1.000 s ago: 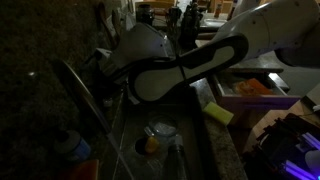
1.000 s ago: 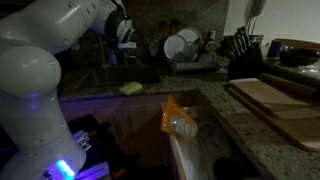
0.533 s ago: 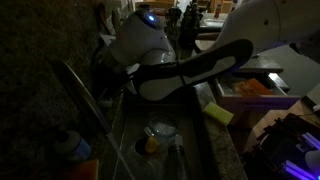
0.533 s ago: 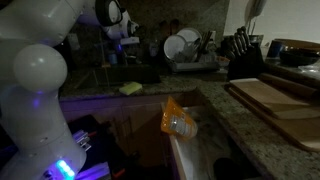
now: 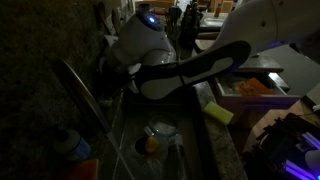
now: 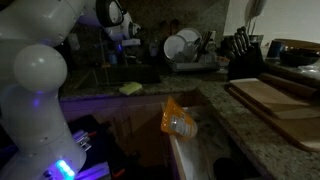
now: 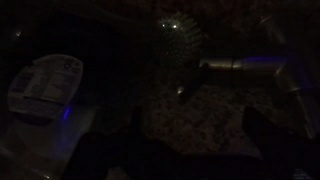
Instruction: Close the tap
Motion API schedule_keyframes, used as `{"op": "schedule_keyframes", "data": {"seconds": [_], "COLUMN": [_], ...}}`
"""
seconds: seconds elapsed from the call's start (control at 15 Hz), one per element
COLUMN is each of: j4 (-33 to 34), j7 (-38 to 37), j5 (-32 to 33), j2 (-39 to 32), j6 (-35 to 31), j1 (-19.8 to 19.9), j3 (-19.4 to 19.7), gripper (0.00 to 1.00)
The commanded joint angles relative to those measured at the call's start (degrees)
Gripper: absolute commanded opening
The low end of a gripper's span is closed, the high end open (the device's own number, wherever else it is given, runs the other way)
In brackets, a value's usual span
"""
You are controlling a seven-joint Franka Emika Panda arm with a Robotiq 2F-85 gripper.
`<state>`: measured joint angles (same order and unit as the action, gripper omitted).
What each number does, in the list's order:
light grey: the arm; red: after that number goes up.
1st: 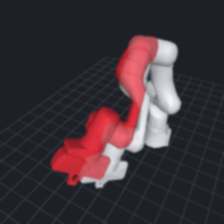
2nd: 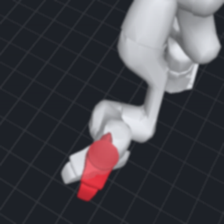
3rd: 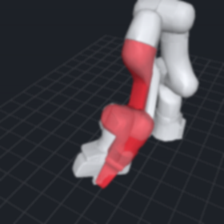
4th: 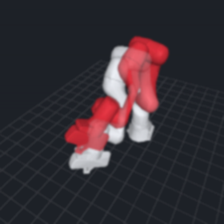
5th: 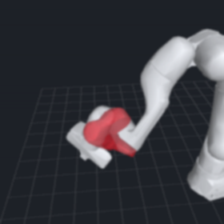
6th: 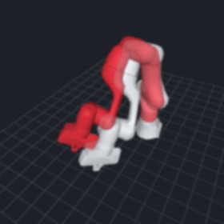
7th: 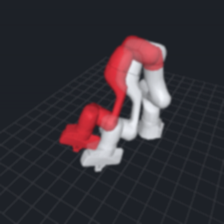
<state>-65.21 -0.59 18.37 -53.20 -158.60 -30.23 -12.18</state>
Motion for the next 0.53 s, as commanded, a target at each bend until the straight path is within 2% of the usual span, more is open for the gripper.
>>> {"op": "schedule_keyframes", "data": {"seconds": [0.0, 0.07, 0.27, 0.33, 0.47], "j4": [-0.6, 0.0, 0.0, 0.2, 0.0], "j7": [0.1, -0.1, -0.1, 0.6, 5.0], "j5": [-1.2, -0.4, -0.5, -1.6, -3.8], "j2": [-0.9, -0.6, -1.3, -2.0, -3.3], "j6": [-0.7, 0.0, -0.2, -0.8, -3.2], "j1": [2.3, 1.1, 2.0, 2.9, 5.5], "j3": [-0.5, 0.0, 0.0, -1.5, -6.7], "gripper": [1.0, 1.0, 1.0, 1.0, 1.0]}}
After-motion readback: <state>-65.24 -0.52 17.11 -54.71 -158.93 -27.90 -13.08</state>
